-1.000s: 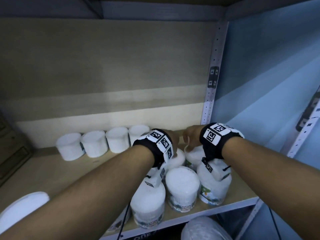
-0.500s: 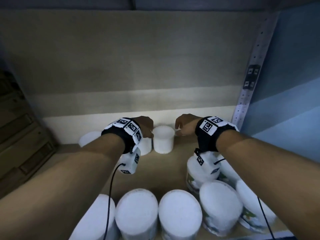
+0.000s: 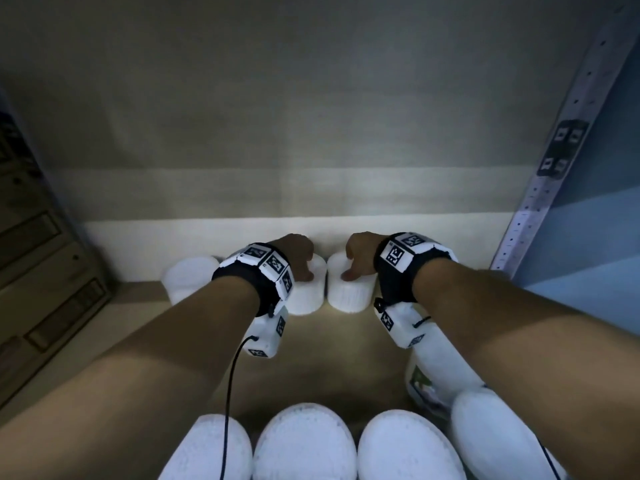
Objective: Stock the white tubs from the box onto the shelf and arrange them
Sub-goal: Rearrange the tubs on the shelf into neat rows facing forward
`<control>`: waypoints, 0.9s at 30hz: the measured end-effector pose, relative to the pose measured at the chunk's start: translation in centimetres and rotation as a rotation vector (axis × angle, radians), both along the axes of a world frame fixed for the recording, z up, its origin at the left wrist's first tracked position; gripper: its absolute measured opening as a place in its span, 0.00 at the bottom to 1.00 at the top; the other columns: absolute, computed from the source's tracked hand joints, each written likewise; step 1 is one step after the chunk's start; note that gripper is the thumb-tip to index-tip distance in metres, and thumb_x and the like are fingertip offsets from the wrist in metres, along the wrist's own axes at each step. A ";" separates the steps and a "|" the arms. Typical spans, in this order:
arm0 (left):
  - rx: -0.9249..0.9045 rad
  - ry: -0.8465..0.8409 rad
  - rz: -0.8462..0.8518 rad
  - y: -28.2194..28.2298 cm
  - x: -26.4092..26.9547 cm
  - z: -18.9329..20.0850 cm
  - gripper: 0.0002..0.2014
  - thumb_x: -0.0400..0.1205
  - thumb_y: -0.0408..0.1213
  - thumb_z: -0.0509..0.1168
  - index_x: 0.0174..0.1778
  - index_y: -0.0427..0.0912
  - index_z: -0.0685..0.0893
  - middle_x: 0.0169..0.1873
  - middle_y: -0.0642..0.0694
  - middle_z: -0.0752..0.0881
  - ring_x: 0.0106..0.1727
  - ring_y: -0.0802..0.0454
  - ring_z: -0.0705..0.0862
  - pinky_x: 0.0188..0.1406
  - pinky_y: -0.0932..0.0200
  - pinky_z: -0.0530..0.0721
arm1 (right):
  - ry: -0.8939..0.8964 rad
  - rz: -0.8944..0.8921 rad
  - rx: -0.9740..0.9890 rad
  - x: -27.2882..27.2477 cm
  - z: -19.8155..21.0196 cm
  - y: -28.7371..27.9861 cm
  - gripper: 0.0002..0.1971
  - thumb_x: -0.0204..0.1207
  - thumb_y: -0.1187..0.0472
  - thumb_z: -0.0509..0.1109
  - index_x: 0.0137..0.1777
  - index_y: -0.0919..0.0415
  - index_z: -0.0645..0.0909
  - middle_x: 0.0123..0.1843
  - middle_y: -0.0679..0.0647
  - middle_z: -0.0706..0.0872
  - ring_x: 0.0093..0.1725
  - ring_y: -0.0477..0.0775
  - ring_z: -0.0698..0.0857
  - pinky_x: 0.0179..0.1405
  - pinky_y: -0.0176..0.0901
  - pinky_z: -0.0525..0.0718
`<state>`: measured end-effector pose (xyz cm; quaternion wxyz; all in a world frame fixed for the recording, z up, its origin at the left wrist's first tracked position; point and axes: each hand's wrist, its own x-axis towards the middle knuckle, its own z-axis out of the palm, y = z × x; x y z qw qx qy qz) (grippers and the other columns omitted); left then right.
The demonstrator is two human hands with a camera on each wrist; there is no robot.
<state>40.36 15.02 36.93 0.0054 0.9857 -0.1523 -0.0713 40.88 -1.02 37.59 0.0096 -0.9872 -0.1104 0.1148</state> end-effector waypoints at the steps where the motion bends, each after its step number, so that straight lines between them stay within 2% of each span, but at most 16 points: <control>1: -0.005 -0.008 -0.005 0.0 0.0 -0.1 0.26 0.80 0.44 0.67 0.72 0.37 0.74 0.71 0.39 0.74 0.72 0.43 0.74 0.68 0.56 0.72 | 0.000 -0.002 -0.005 0.1 0.0 0.0 0.32 0.72 0.46 0.75 0.68 0.67 0.76 0.67 0.60 0.82 0.64 0.61 0.82 0.64 0.51 0.81; 9: -0.036 -0.020 -0.016 0.2 -0.5 -0.2 0.24 0.79 0.44 0.67 0.70 0.37 0.76 0.68 0.40 0.78 0.69 0.42 0.77 0.67 0.53 0.75 | -0.007 0.050 -0.070 -0.1 0.2 0.3 0.28 0.70 0.48 0.76 0.65 0.64 0.77 0.64 0.60 0.83 0.60 0.61 0.84 0.61 0.54 0.84; 11: -0.046 -0.025 -0.017 0.4 -0.5 -0.2 0.24 0.79 0.44 0.67 0.69 0.38 0.76 0.68 0.40 0.78 0.69 0.42 0.77 0.67 0.53 0.75 | 0.002 0.071 -0.081 -0.2 0.5 0.3 0.27 0.71 0.54 0.76 0.68 0.62 0.75 0.68 0.59 0.80 0.63 0.61 0.82 0.63 0.53 0.82; 13: -0.054 -0.025 -0.014 0.5 -0.6 -0.2 0.24 0.80 0.44 0.67 0.70 0.38 0.76 0.68 0.40 0.78 0.70 0.42 0.76 0.67 0.53 0.75 | 0.035 0.070 -0.062 -0.2 0.7 0.2 0.27 0.72 0.65 0.74 0.71 0.61 0.74 0.72 0.58 0.76 0.68 0.61 0.80 0.65 0.51 0.81; 15: -0.062 -0.028 -0.015 0.5 -0.7 -0.2 0.24 0.80 0.44 0.66 0.71 0.39 0.75 0.69 0.40 0.77 0.70 0.42 0.76 0.67 0.53 0.74 | 0.075 0.070 -0.026 -0.2 0.9 0.1 0.27 0.73 0.74 0.68 0.73 0.60 0.74 0.73 0.58 0.75 0.67 0.61 0.80 0.55 0.46 0.83; 17: -0.072 -0.033 -0.012 0.6 -0.7 -0.3 0.24 0.80 0.44 0.66 0.71 0.39 0.75 0.70 0.40 0.76 0.71 0.43 0.75 0.68 0.53 0.74 | 0.066 0.064 0.006 -0.3 0.9 -0.1 0.27 0.73 0.76 0.64 0.72 0.59 0.75 0.71 0.57 0.76 0.66 0.61 0.80 0.45 0.41 0.80; 19: -0.090 -0.031 -0.001 0.7 -0.7 -0.5 0.25 0.80 0.44 0.67 0.71 0.40 0.75 0.71 0.41 0.76 0.72 0.43 0.74 0.68 0.54 0.73 | 0.008 0.043 0.039 -0.2 0.7 -0.1 0.22 0.75 0.70 0.66 0.70 0.60 0.78 0.70 0.58 0.77 0.66 0.60 0.80 0.49 0.40 0.78; 20: -0.097 -0.029 0.004 0.7 -0.7 -0.5 0.25 0.79 0.44 0.67 0.71 0.40 0.75 0.71 0.41 0.75 0.72 0.43 0.74 0.69 0.54 0.72 | -0.027 0.028 0.037 -0.2 0.5 0.0 0.20 0.76 0.63 0.68 0.68 0.62 0.78 0.69 0.59 0.78 0.65 0.60 0.81 0.53 0.42 0.79; 23: -0.103 -0.025 0.006 0.8 -0.8 -0.5 0.24 0.80 0.44 0.67 0.71 0.41 0.75 0.71 0.41 0.75 0.73 0.43 0.74 0.69 0.54 0.72 | -0.025 -0.011 -0.043 -0.1 -0.1 0.2 0.31 0.76 0.44 0.69 0.71 0.65 0.75 0.69 0.61 0.79 0.66 0.62 0.81 0.64 0.50 0.81; 25: -0.106 -0.024 0.006 0.8 -0.8 -0.5 0.24 0.80 0.44 0.67 0.71 0.40 0.74 0.71 0.41 0.75 0.73 0.43 0.74 0.69 0.54 0.72 | -0.007 -0.017 -0.057 -0.1 -0.2 0.2 0.35 0.74 0.41 0.70 0.73 0.65 0.72 0.71 0.61 0.78 0.67 0.63 0.80 0.66 0.53 0.80; 27: -0.105 -0.023 0.007 0.7 -0.8 -0.6 0.23 0.80 0.44 0.67 0.70 0.40 0.75 0.70 0.41 0.75 0.72 0.43 0.74 0.69 0.53 0.72 | -0.016 -0.008 -0.041 0.0 -0.3 0.3 0.34 0.74 0.43 0.71 0.73 0.66 0.72 0.71 0.62 0.78 0.67 0.63 0.80 0.67 0.54 0.80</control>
